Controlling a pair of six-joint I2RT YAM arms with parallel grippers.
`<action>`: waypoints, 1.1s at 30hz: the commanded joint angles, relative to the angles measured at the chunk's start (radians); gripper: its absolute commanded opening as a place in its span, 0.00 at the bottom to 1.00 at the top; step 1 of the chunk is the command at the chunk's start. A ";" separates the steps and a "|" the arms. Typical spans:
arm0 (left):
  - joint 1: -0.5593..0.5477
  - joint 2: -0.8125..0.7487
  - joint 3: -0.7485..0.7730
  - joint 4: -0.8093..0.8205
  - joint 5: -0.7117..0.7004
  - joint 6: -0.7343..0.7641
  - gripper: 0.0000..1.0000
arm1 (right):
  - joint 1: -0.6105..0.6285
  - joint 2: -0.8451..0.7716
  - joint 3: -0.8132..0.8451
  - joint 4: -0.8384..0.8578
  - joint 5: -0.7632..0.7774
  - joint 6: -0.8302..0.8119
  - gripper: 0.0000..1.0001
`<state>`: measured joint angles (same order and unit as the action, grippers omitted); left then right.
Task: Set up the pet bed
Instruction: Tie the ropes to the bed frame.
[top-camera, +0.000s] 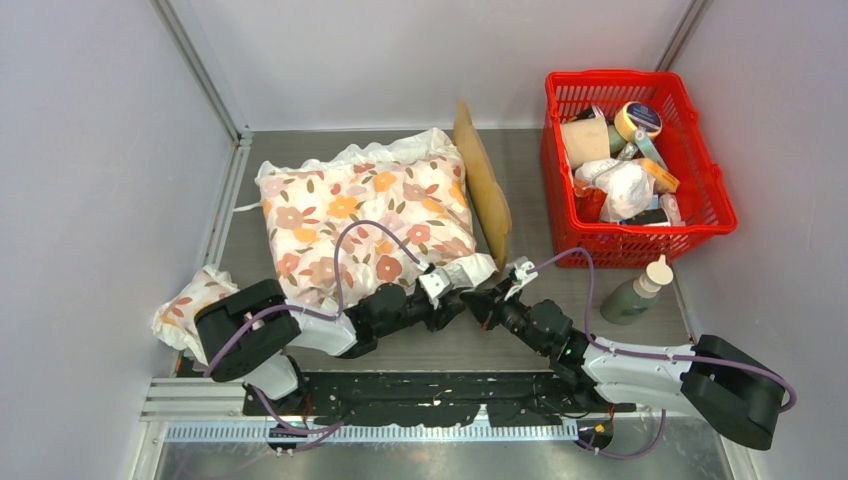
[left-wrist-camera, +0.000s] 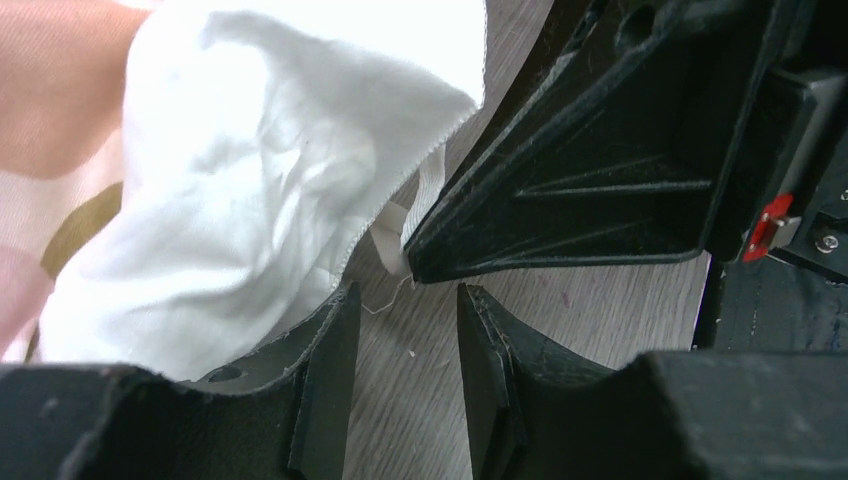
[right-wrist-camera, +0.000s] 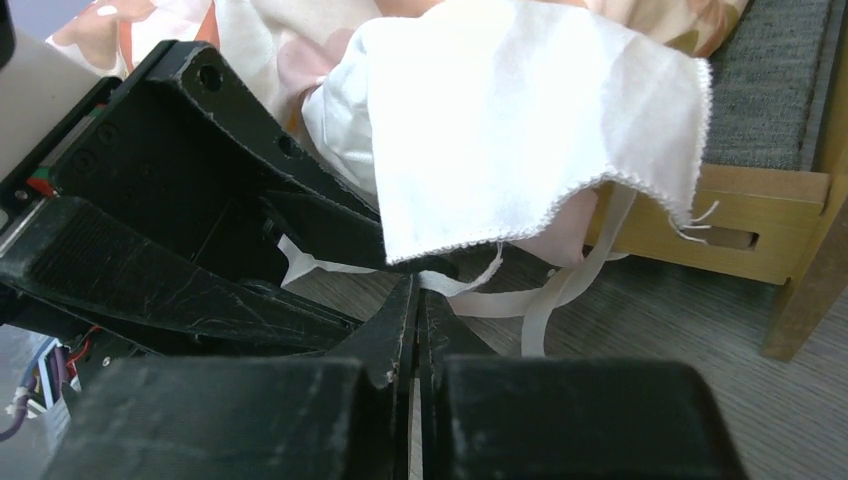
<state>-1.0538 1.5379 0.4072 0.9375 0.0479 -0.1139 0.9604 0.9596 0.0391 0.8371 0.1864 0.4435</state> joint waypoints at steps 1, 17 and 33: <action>-0.004 0.028 -0.043 0.246 -0.022 0.045 0.44 | 0.005 -0.017 0.029 0.014 0.014 0.071 0.05; -0.017 0.110 -0.001 0.323 -0.082 0.079 0.44 | 0.003 -0.026 0.036 -0.010 0.034 0.123 0.05; -0.017 0.132 0.011 0.343 -0.100 0.059 0.00 | -0.017 -0.100 0.029 -0.082 0.084 0.166 0.14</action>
<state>-1.0733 1.6844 0.3943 1.2167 -0.0029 -0.0490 0.9474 0.9031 0.0410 0.7788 0.2382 0.5800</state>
